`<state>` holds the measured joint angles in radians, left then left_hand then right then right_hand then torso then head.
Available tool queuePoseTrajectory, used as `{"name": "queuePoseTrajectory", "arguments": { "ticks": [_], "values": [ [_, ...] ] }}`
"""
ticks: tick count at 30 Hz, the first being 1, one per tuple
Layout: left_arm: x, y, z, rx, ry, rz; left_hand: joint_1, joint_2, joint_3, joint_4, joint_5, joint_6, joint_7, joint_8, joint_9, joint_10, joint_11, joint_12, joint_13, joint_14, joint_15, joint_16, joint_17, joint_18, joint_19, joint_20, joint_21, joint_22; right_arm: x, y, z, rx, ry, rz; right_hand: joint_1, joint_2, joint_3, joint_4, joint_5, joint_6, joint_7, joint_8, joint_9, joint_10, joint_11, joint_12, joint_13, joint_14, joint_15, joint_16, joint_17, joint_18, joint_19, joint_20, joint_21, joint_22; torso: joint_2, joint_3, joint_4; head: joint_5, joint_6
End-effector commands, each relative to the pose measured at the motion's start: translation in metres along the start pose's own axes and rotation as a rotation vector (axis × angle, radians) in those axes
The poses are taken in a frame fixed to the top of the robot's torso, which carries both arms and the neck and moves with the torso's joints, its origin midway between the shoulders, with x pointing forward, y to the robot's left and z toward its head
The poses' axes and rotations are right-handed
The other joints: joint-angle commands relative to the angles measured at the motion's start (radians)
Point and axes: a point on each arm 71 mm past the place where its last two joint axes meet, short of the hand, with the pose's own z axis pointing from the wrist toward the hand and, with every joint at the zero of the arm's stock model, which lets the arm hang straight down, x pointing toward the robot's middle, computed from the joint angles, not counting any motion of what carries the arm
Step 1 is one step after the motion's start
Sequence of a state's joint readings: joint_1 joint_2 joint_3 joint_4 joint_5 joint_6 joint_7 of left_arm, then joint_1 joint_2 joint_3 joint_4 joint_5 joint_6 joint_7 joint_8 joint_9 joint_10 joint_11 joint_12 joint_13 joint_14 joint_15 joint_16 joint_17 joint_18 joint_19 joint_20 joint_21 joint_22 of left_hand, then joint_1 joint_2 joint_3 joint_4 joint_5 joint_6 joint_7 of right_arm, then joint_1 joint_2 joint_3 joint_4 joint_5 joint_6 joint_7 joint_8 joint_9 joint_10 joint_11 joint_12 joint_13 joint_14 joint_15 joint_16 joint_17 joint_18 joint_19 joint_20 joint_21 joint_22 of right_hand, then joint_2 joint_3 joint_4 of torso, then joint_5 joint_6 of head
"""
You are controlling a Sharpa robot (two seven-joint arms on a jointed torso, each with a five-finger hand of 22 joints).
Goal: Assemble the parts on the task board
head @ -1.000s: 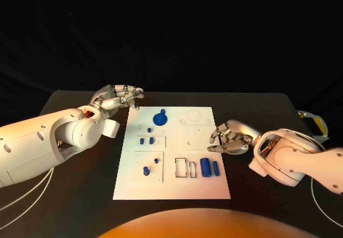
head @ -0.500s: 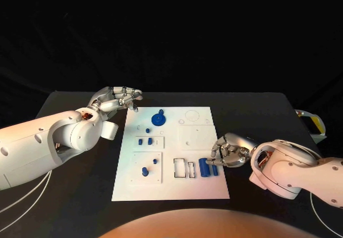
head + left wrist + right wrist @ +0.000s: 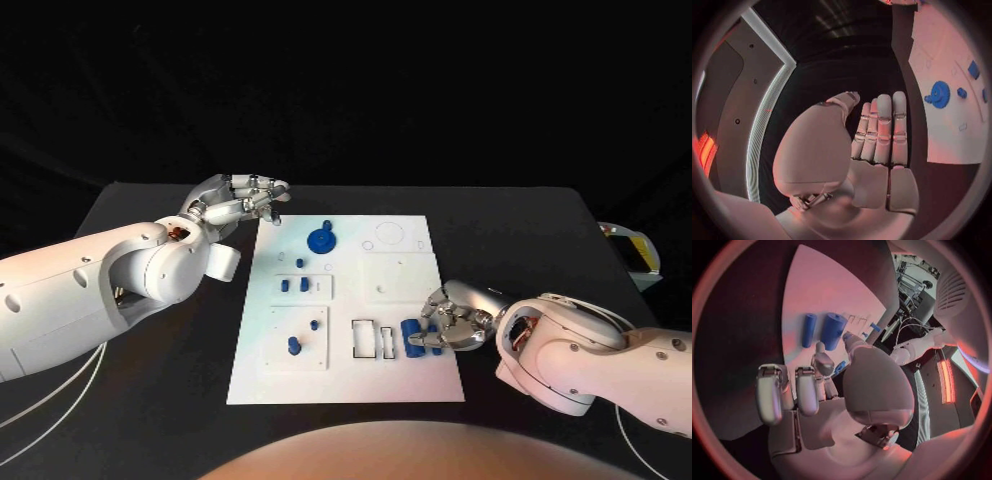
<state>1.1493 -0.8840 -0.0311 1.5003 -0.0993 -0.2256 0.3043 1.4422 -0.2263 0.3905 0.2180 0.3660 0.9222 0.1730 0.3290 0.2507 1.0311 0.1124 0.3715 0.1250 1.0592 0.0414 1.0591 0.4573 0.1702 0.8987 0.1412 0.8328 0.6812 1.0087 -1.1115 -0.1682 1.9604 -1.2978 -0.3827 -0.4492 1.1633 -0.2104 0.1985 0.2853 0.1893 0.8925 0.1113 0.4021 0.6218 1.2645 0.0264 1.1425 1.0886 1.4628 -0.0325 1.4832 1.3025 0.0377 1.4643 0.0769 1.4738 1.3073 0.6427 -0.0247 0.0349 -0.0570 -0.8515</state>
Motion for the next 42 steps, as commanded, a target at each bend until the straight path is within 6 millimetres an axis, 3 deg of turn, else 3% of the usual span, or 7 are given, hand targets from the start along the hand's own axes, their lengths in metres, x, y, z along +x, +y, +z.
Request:
{"name": "queuePoseTrajectory", "arguments": {
  "ticks": [1, 14, 19, 26, 31, 36, 42],
  "values": [
    [0.003, -0.001, 0.0, 0.008, 0.019, -0.003, -0.009, -0.001, -0.005, 0.002, -0.004, -0.005, -0.002, -0.004, 0.0, -0.008, -0.001, 0.006, 0.001, -0.007, 0.003, -0.002, -0.001, 0.012, -0.002, 0.006, -0.003, -0.001, 0.003, 0.001, 0.001, -0.001, 0.007, -0.03, 0.016, 0.002, -0.007, 0.0, -0.005, 0.002, -0.006, 0.008, 0.003, 0.009, 0.002, 0.005, 0.004, 0.061, -0.008, 0.006, 0.002, -0.016, 0.064, -0.008, 0.008, 0.23, -0.001, 0.0004, -0.0009, 0.001, 0.004],
    [0.003, -0.001, 0.0, 0.006, 0.023, -0.004, -0.009, -0.002, -0.006, 0.003, -0.004, -0.006, -0.001, -0.005, -0.001, -0.01, 0.0, 0.005, 0.001, -0.007, 0.003, -0.002, -0.001, 0.012, -0.002, 0.006, -0.005, -0.002, 0.019, 0.004, 0.009, 0.021, 0.021, -0.05, 0.018, 0.011, -0.027, 0.004, -0.022, 0.006, -0.009, 0.014, 0.009, 0.009, -0.001, 0.001, 0.005, 0.059, -0.01, 0.004, -0.004, -0.015, 0.062, -0.01, 0.004, 0.229, 0.001, -0.0003, 0.0005, 0.002, 0.008],
    [0.003, -0.001, 0.0, 0.005, 0.023, -0.004, -0.009, -0.002, -0.006, 0.003, -0.004, -0.007, 0.0, -0.006, -0.001, -0.011, 0.0, 0.005, 0.001, -0.008, 0.003, -0.002, -0.001, 0.012, -0.002, 0.006, -0.005, -0.002, 0.025, 0.006, 0.012, 0.022, 0.031, -0.054, 0.059, 0.015, -0.043, -0.004, -0.026, 0.009, -0.012, 0.02, 0.016, 0.014, -0.003, 0.003, 0.014, 0.06, -0.012, 0.004, 0.0, -0.016, 0.063, -0.012, 0.005, 0.23, 0.0, -0.0006, 0.0005, 0.001, 0.006],
    [0.003, -0.001, 0.0, 0.004, 0.024, -0.004, -0.009, -0.002, -0.007, 0.004, -0.003, -0.008, 0.001, -0.006, -0.001, -0.011, 0.001, 0.005, 0.001, -0.008, 0.004, -0.001, -0.001, 0.012, -0.001, 0.006, -0.006, -0.002, 0.028, 0.007, 0.013, 0.021, 0.027, -0.049, 0.118, 0.036, -0.04, -0.009, 0.017, 0.013, -0.013, 0.021, 0.019, 0.025, -0.006, 0.013, 0.034, 0.061, -0.014, 0.007, 0.008, -0.017, 0.065, -0.014, 0.009, 0.233, -0.001, -0.0012, 0.0006, 0.004, 0.006],
    [0.003, -0.001, 0.0, 0.004, 0.022, -0.004, -0.009, -0.002, -0.007, 0.004, -0.003, -0.008, 0.001, -0.006, -0.001, -0.011, 0.001, 0.005, 0.001, -0.008, 0.004, -0.001, -0.001, 0.012, -0.001, 0.006, -0.006, -0.002, 0.025, 0.008, 0.012, 0.015, -0.007, -0.018, 0.149, 0.063, -0.016, -0.006, 0.043, 0.032, -0.021, 0.024, 0.019, 0.05, -0.013, 0.041, 0.069, 0.064, -0.019, 0.011, 0.019, -0.018, 0.069, -0.018, 0.015, 0.236, -0.001, -0.0006, -0.0002, 0.007, 0.005],
    [0.002, -0.001, 0.0, 0.003, 0.021, -0.004, -0.009, -0.002, -0.007, 0.004, -0.003, -0.008, 0.001, -0.006, -0.001, -0.011, 0.001, 0.005, 0.001, -0.008, 0.004, -0.001, -0.001, 0.012, -0.001, 0.006, -0.006, -0.002, 0.021, 0.011, 0.008, -0.001, -0.041, 0.042, 0.162, 0.067, 0.005, -0.003, 0.089, 0.047, -0.028, 0.022, 0.016, 0.066, -0.019, 0.059, 0.092, 0.065, -0.025, 0.014, 0.028, -0.02, 0.072, -0.023, 0.021, 0.238, -0.001, -0.0013, -0.0001, 0.007, 0.006],
    [0.002, -0.001, 0.0, 0.004, 0.022, -0.004, -0.009, -0.002, -0.007, 0.004, -0.003, -0.008, 0.001, -0.006, -0.001, -0.011, 0.001, 0.005, 0.001, -0.008, 0.004, -0.001, -0.001, 0.012, -0.001, 0.006, -0.006, -0.002, 0.014, 0.019, 0.005, -0.027, -0.065, 0.088, 0.172, 0.056, 0.014, -0.006, 0.092, 0.046, -0.027, 0.014, 0.01, 0.065, -0.019, 0.055, 0.091, 0.067, -0.026, 0.016, 0.035, -0.02, 0.073, -0.025, 0.023, 0.239, -0.002, -0.0016, -0.0004, 0.005, 0.005]
  ]
}}
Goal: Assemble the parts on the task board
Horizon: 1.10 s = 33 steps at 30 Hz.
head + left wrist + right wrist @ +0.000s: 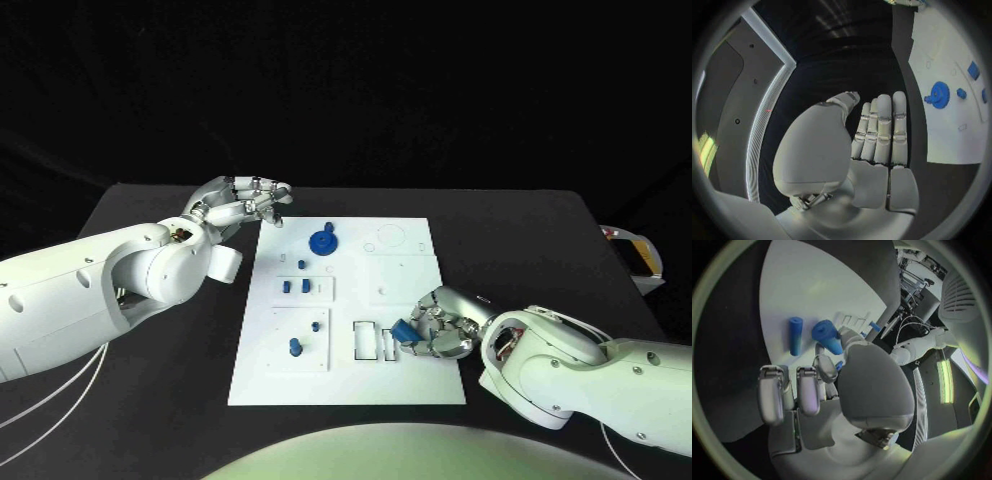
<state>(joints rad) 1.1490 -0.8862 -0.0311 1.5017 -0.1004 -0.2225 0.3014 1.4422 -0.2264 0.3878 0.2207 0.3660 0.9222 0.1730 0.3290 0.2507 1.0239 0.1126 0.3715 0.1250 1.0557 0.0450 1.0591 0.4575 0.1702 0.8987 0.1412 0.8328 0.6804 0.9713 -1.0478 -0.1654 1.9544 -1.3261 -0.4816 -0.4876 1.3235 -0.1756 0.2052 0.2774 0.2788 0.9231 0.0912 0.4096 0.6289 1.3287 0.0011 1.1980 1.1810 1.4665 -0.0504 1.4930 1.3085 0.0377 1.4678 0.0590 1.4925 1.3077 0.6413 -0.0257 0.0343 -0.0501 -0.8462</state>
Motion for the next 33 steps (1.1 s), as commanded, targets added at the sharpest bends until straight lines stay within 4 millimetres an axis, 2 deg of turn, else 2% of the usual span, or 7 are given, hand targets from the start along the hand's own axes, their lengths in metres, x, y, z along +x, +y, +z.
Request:
{"name": "queuePoseTrajectory", "arguments": {
  "ticks": [1, 15, 18, 25, 33],
  "values": [
    [0.003, -0.001, 0.0, 0.007, 0.02, -0.004, -0.009, -0.002, -0.004, 0.001, -0.003, -0.008, 0.001, -0.006, -0.001, -0.004, 0.001, 0.005, 0.001, -0.004, 0.0, -0.001, -0.001, 0.012, -0.002, 0.006, -0.006, -0.002, -0.003, 0.005, -0.001, -0.016, -0.017, 0.058, 0.014, 0.022, 0.01, 0.001, 0.005, 0.017, -0.008, 0.005, 0.002, 0.0, 0.005, -0.003, -0.003, 0.063, -0.008, 0.007, 0.03, -0.02, 0.069, -0.007, 0.004, 0.239, 0.0, -0.0009, 0.0009, -0.002, 0.0],
    [0.001, -0.001, -0.001, 0.006, 0.017, -0.003, -0.009, -0.002, -0.004, 0.001, -0.003, -0.008, 0.001, -0.006, -0.001, -0.004, 0.001, 0.005, 0.001, -0.004, 0.0, -0.001, -0.001, 0.012, -0.002, 0.006, -0.006, -0.002, 0.005, 0.024, 0.005, -0.053, 0.031, 0.112, 0.001, 0.023, 0.017, 0.01, 0.005, 0.026, -0.007, 0.002, -0.001, 0.005, 0.006, 0.0, 0.002, 0.063, -0.008, 0.006, 0.027, -0.02, 0.07, -0.008, 0.004, 0.239, 0.001, -0.0007, 0.0016, 0.004, -0.004],
    [0.001, -0.001, -0.001, 0.006, 0.018, -0.004, -0.009, -0.002, -0.004, 0.001, -0.003, -0.008, 0.001, -0.006, -0.001, -0.004, 0.001, 0.005, 0.001, -0.004, 0.0, -0.001, -0.001, 0.012, -0.002, 0.006, -0.006, -0.002, 0.008, 0.028, 0.007, -0.062, 0.042, 0.118, -0.021, 0.021, 0.016, 0.013, 0.007, 0.03, -0.007, -0.001, -0.003, 0.006, 0.006, -0.002, 0.002, 0.062, -0.008, 0.006, 0.027, -0.02, 0.07, -0.008, 0.005, 0.24, 0.001, -0.0006, 0.0013, 0.005, -0.004],
    [0.002, -0.001, -0.001, 0.005, 0.02, -0.004, -0.009, -0.002, -0.004, 0.001, -0.003, -0.008, 0.001, -0.006, -0.001, -0.004, 0.001, 0.005, 0.001, -0.004, 0.0, -0.001, -0.001, 0.012, -0.002, 0.006, -0.006, -0.002, 0.015, 0.035, 0.013, -0.068, 0.095, 0.11, -0.15, 0.031, -0.02, 0.015, 0.008, 0.054, -0.012, 0.001, -0.002, 0.022, 0.004, 0.008, 0.021, 0.063, -0.009, 0.006, 0.029, -0.02, 0.069, -0.008, 0.003, 0.24, 0.001, -0.0011, 0.0015, 0.009, -0.007],
    [0.002, -0.001, -0.001, 0.003, 0.02, -0.004, -0.006, -0.001, -0.004, 0.001, -0.003, -0.009, 0.002, -0.006, -0.001, -0.006, 0.002, 0.007, 0.001, -0.005, 0.001, 0.0, -0.002, 0.012, 0.0, 0.006, -0.008, -0.003, 0.018, 0.035, 0.019, -0.053, 0.12, 0.094, -0.185, 0.037, -0.04, 0.015, -0.003, 0.062, -0.016, 0.007, 0.001, 0.031, 0.0, 0.019, 0.037, 0.063, -0.012, 0.005, 0.028, -0.02, 0.069, -0.011, 0.001, 0.239, 0.001, -0.0004, 0.001, 0.013, -0.008]
  ]
}}
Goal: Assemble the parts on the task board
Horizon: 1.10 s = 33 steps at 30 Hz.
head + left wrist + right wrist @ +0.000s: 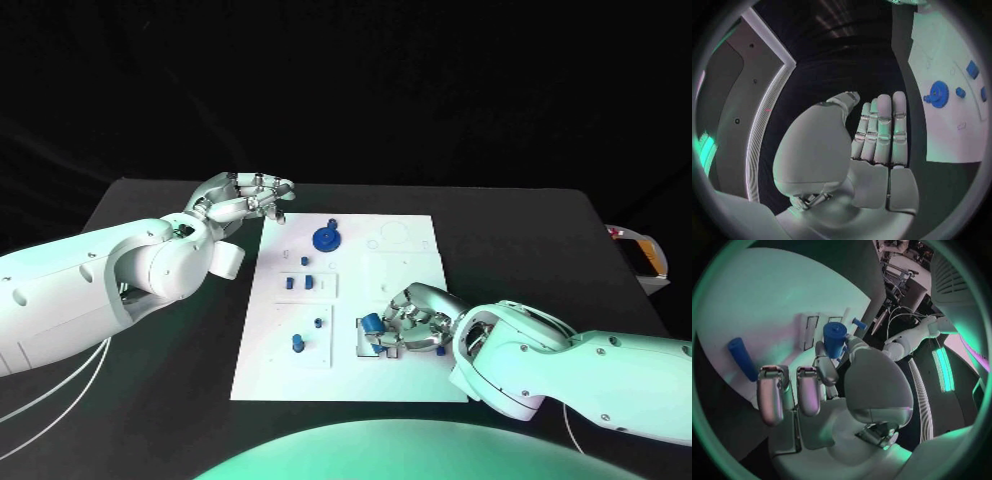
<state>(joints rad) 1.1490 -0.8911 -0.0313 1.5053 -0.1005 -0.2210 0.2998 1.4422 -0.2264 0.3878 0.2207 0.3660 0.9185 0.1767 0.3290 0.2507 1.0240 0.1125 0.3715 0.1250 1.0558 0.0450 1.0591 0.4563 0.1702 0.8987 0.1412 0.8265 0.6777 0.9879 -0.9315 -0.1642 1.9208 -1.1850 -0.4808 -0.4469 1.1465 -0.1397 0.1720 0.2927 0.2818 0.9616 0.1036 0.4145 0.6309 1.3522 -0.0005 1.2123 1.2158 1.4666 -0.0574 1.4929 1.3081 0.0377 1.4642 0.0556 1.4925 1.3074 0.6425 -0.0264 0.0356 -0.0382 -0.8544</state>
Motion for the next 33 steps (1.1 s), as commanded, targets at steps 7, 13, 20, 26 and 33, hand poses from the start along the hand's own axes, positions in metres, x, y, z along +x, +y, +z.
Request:
{"name": "queuePoseTrajectory", "arguments": {
  "ticks": [7, 13, 20, 26, 33],
  "values": [
    [0.0027, -0.0008, 0.0, 0.003, 0.021, -0.005, -0.006, -0.001, -0.004, 0.001, -0.003, -0.005, -0.001, -0.006, -0.001, -0.006, 0.002, 0.007, 0.001, -0.005, 0.001, 0.0, -0.001, 0.012, 0.0, 0.006, -0.002, -0.001, 0.0055, 0.0006, 0.004, 0.009, 0.056, -0.023, -0.026, 0.005, -0.018, 0.0, -0.008, 0.025, -0.03, 0.005, 0.001, 0.012, 0.0, 0.009, 0.009, 0.062, -0.007, 0.005, 0.027, -0.019, 0.072, -0.009, -0.001, 0.239, 0.0, 0.001, -0.0007, 0.004, -0.003],
    [0.0028, -0.0007, 0.0, 0.002, 0.022, -0.005, -0.004, 0.0, -0.004, 0.001, -0.002, -0.005, -0.001, -0.006, -0.001, -0.007, 0.002, 0.007, 0.001, -0.005, 0.001, 0.0, -0.001, 0.012, 0.001, 0.007, -0.003, -0.001, 0.0061, 0.0009, 0.0053, 0.011, 0.06, -0.027, -0.032, 0.006, -0.023, 0.0, -0.007, 0.026, -0.031, 0.007, 0.002, 0.014, 0.0, 0.011, 0.012, 0.062, -0.007, 0.004, 0.025, -0.019, 0.071, -0.009, -0.001, 0.239, 0.0, 0.0002, -0.001, 0.005, -0.003],
    [0.003, -0.0007, 0.0001, 0.001, 0.022, -0.005, -0.004, 0.0, -0.004, 0.001, -0.002, -0.005, -0.001, -0.006, -0.001, -0.007, 0.002, 0.007, 0.001, -0.005, 0.001, 0.0, -0.001, 0.012, 0.001, 0.007, -0.003, -0.001, 0.0052, 0.0001, 0.0077, 0.017, 0.046, -0.038, -0.066, 0.012, -0.053, -0.001, -0.05, 0.024, -0.033, 0.012, 0.006, 0.012, -0.002, 0.006, 0.013, 0.061, -0.009, 0.002, 0.023, -0.018, 0.069, -0.011, -0.007, 0.237, 0.0, 0.0004, -0.0008, 0.005, -0.003],
    [0.0026, -0.0006, -0.0001, 0.001, 0.021, -0.005, -0.004, 0.0, -0.004, 0.001, -0.002, -0.005, -0.001, -0.006, -0.001, -0.007, 0.002, 0.007, 0.001, -0.005, 0.001, 0.0, -0.001, 0.012, 0.001, 0.007, -0.003, -0.001, 0.0045, 0.0005, 0.009, 0.015, 0.031, -0.052, -0.14, 0.036, -0.175, 0.002, -0.226, 0.009, -0.031, 0.026, 0.016, -0.001, 0.001, -0.023, 0.001, 0.059, -0.007, -0.005, 0.01, -0.015, 0.063, -0.009, -0.023, 0.233, 0.0, 0.0002, -0.0005, 0.004, -0.002],
    [0.002, -0.0006, -0.0003, 0.0, 0.019, -0.004, -0.003, 0.0, -0.004, 0.002, -0.002, -0.006, 0.0, -0.006, -0.001, -0.008, 0.003, 0.008, 0.001, -0.006, 0.002, 0.0, -0.001, 0.012, 0.001, 0.007, -0.004, -0.002, 0.0045, 0.0027, 0.007, 0.003, 0.024, -0.064, -0.161, 0.04, -0.262, 0.003, -0.232, 0.002, -0.029, 0.031, 0.02, -0.007, 0.002, -0.037, -0.005, 0.058, -0.006, -0.007, 0.006, -0.013, 0.061, -0.009, -0.029, 0.231, 0.0, 0.0012, -0.0013, 0.004, -0.003]
  ]
}}
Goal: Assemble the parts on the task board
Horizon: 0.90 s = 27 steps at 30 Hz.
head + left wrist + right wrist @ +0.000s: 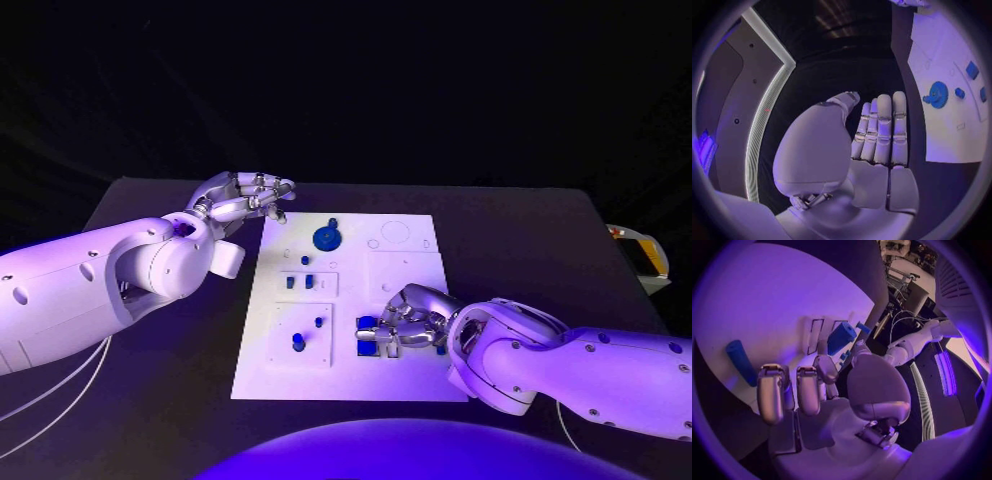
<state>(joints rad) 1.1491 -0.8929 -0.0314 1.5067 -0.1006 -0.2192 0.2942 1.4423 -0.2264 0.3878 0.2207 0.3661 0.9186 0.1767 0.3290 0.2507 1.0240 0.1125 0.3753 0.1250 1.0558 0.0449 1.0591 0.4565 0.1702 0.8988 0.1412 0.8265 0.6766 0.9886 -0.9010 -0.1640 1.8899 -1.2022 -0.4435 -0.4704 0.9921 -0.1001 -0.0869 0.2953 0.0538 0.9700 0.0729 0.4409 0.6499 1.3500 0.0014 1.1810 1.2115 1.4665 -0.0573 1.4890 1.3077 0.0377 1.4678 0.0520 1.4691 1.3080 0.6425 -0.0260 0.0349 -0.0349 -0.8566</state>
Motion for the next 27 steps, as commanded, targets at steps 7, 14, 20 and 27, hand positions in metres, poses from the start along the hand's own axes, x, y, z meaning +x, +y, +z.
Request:
{"name": "queuePoseTrajectory", "arguments": {
  "ticks": [7, 14, 20, 27],
  "values": [
    [0.001, -0.001, 0.0, 0.005, 0.016, -0.003, -0.003, 0.0, -0.004, 0.002, -0.002, -0.006, 0.0, -0.006, -0.001, -0.008, 0.003, 0.004, 0.001, -0.006, 0.002, 0.0, -0.002, 0.012, 0.001, 0.007, -0.004, -0.001, -0.001, 0.002, -0.008, -0.033, -0.015, -0.033, 0.034, 0.036, -0.025, -0.003, 0.01, -0.007, 0.001, 0.01, 0.002, 0.001, -0.001, -0.003, 0.006, 0.059, -0.006, -0.002, 0.012, -0.015, 0.06, -0.005, 0.0, 0.232, 0.0, 0.0015, -0.0019, 0.002, -0.004],
    [0.001, -0.001, -0.001, 0.004, 0.016, -0.003, -0.002, 0.0, -0.004, 0.001, -0.002, -0.006, 0.0, -0.006, -0.001, -0.008, 0.003, 0.004, 0.001, -0.006, 0.002, 0.0, -0.002, 0.012, 0.001, 0.007, -0.004, -0.001, -0.001, 0.004, -0.013, -0.06, -0.007, -0.039, 0.171, 0.053, -0.047, -0.01, 0.09, -0.003, -0.003, 0.018, 0.002, 0.02, -0.004, 0.021, 0.035, 0.063, -0.009, 0.004, 0.032, -0.017, 0.065, -0.007, 0.011, 0.236, -0.001, 0.0012, -0.0018, 0.002, -0.004],
    [0.001, -0.001, -0.001, 0.003, 0.018, -0.004, -0.001, 0.001, -0.004, 0.001, -0.002, -0.005, 0.0, -0.006, -0.001, -0.008, 0.003, 0.004, 0.001, -0.007, 0.002, 0.0, -0.002, 0.012, 0.002, 0.007, -0.005, -0.001, 0.0, 0.005, -0.013, -0.065, 0.004, -0.053, 0.221, 0.063, -0.058, -0.011, 0.091, 0.006, -0.007, 0.024, 0.001, 0.038, -0.008, 0.047, 0.06, 0.066, -0.012, 0.011, 0.049, -0.019, 0.069, -0.01, 0.02, 0.239, 0.0, 0.0008, -0.0003, 0.0, -0.004],
    [0.001, -0.001, -0.001, 0.003, 0.017, -0.003, -0.001, 0.002, -0.004, 0.002, -0.002, -0.004, 0.0, -0.005, -0.001, -0.008, 0.003, 0.005, 0.002, -0.007, 0.002, 0.0, -0.002, 0.012, 0.002, 0.007, -0.005, -0.002, 0.0, 0.002, -0.01, -0.045, 0.008, -0.065, 0.239, 0.084, -0.061, -0.008, 0.104, 0.012, -0.01, 0.026, -0.001, 0.048, -0.011, 0.059, 0.072, 0.068, -0.015, 0.013, 0.056, -0.021, 0.072, -0.012, 0.026, 0.241, 0.0, -0.0005, 0.0007, 0.0, -0.005]
  ]
}}
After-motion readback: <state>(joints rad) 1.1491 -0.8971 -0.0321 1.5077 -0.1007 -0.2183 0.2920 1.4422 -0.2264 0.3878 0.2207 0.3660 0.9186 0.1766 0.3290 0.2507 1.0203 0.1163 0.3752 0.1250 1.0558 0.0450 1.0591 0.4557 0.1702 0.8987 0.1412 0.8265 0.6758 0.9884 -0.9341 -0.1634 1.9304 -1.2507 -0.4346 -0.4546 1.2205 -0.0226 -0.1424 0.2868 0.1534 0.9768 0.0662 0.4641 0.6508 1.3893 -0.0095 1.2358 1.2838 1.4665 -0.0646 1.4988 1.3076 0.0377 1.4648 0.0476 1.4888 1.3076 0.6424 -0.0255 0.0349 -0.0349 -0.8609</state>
